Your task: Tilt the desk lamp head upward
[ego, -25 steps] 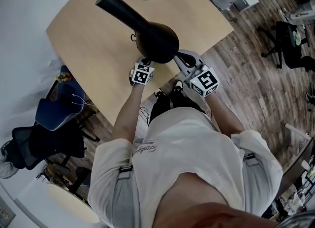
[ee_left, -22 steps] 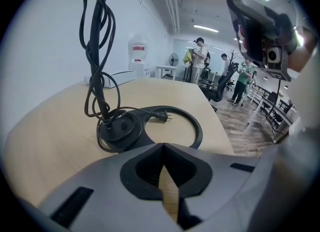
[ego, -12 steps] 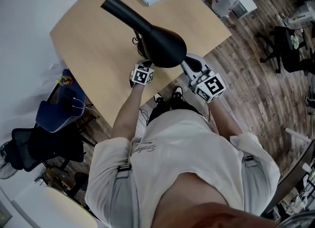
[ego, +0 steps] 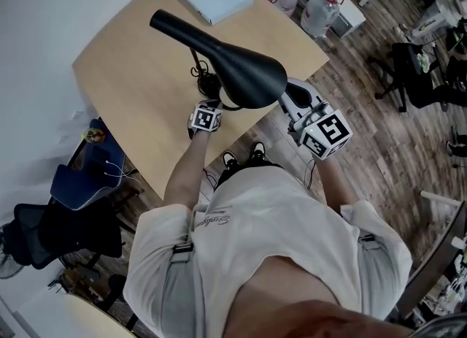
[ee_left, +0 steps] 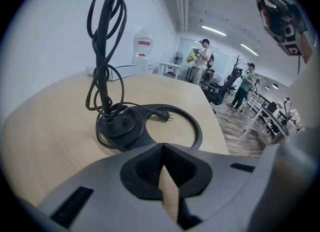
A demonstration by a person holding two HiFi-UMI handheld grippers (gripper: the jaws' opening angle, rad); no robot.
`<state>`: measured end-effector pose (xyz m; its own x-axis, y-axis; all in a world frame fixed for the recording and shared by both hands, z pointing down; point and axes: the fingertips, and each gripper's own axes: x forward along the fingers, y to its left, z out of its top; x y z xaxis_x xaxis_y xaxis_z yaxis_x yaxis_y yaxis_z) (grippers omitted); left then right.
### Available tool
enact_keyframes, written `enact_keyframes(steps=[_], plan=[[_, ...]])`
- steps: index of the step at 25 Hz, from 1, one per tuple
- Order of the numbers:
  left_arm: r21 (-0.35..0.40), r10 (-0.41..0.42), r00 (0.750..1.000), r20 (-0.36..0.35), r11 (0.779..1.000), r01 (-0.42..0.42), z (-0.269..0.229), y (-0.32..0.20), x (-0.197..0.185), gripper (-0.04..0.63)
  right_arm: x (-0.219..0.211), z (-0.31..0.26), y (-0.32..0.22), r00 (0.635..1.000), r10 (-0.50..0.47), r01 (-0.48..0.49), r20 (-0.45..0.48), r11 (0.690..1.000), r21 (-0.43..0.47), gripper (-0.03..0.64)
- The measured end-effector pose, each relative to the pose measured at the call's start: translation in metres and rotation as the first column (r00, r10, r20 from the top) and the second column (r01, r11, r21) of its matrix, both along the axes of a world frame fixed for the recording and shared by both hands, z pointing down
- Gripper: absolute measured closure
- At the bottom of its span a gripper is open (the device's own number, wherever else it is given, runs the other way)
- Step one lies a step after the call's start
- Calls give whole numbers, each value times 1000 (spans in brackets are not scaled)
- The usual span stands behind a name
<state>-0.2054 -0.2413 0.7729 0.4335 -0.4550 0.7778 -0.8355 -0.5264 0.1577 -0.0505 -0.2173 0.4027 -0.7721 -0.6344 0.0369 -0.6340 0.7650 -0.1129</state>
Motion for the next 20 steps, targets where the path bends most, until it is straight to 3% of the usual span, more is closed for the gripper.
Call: enact_keyframes(steps=[9,16,20], plan=[[-66,15,1000,22,998,-14,4,0,2,580,-3,-47,0,997,-33,32,-64,999,-5,623],[-81,42,999,32,996,-39,2,3,0,580,-15,-102,7,997,-68,69,-39,997,38,623],[-72,51,998,42,996,-48,1,2,1,580,-22,-124,4,994,-81,86,-73,994,70,623]])
